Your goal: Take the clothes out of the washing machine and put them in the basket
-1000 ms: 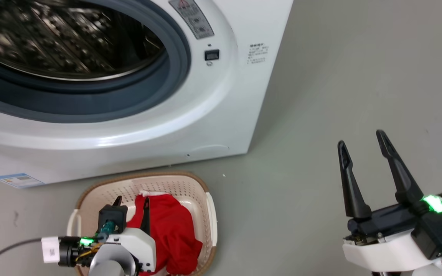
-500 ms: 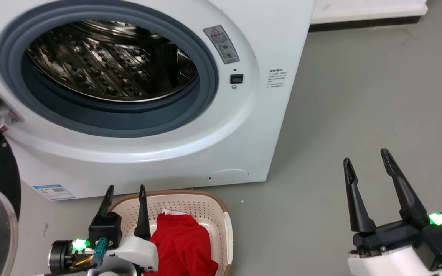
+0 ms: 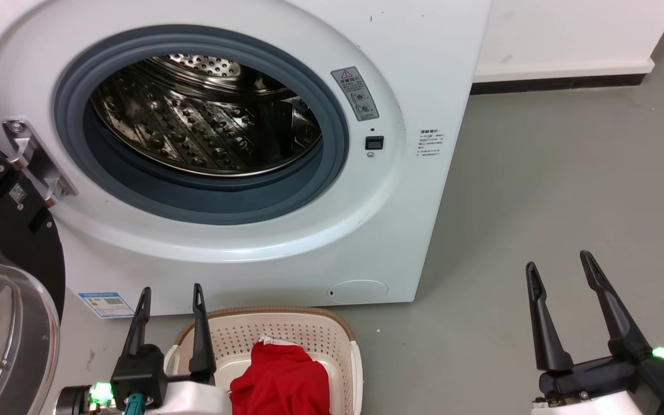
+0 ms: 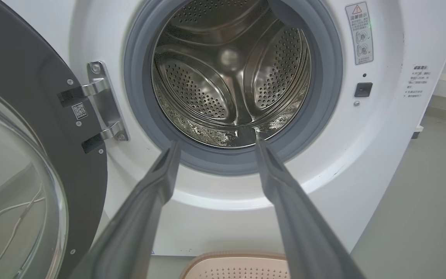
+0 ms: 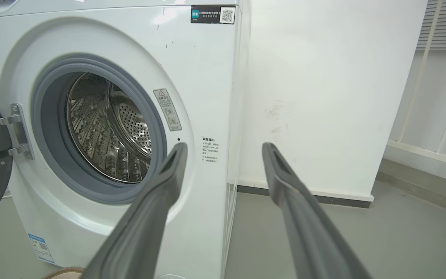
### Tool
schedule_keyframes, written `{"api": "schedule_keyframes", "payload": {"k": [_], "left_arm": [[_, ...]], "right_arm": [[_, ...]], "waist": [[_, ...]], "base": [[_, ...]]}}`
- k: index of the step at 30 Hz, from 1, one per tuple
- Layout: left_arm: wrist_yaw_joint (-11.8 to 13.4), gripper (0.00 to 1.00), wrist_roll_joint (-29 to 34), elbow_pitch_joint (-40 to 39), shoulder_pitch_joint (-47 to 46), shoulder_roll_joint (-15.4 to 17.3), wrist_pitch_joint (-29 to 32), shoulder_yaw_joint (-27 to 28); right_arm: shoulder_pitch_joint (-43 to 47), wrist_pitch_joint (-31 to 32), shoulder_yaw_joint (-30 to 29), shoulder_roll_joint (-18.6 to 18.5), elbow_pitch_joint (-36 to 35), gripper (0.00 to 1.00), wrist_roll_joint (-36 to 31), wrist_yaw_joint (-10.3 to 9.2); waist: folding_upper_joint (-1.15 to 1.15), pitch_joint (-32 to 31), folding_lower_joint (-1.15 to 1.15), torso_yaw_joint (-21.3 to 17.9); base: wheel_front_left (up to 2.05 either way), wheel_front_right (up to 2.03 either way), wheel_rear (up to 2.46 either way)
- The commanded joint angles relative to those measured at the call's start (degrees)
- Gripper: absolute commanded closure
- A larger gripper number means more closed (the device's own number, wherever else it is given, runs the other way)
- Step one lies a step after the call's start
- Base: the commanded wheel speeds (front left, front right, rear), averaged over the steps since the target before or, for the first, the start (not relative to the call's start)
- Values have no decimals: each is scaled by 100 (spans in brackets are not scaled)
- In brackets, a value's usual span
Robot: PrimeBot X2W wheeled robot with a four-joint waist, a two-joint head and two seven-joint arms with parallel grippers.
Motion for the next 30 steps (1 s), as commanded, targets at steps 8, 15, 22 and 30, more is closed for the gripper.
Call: {"api": "schedule_keyframes", "payload": {"k": [8,15,22,30], "left_arm": [[0,0,130,-341,352,-114,-14,100],[52,0,164,-377,515,-168,-15,125],[125,0,186,-461,541,-197,-15,144],[151,0,238,-454,561,-206,-15,133]], "right_arm": [[188,-13,-102,1,35,0,107,-2],[277,-13,-188,1,87,0,230,-2],[336,-13,-244,1,145,0,300,-2],[334,-13,-251,1,218,0,289,-2]], "waist": [[0,-124,1,40],[0,-170,1,65],[0,-216,1,89],[0,-241,1,95]], "base": [[0,0,0],[0,0,0],[0,0,0],[0,0,0]]}}
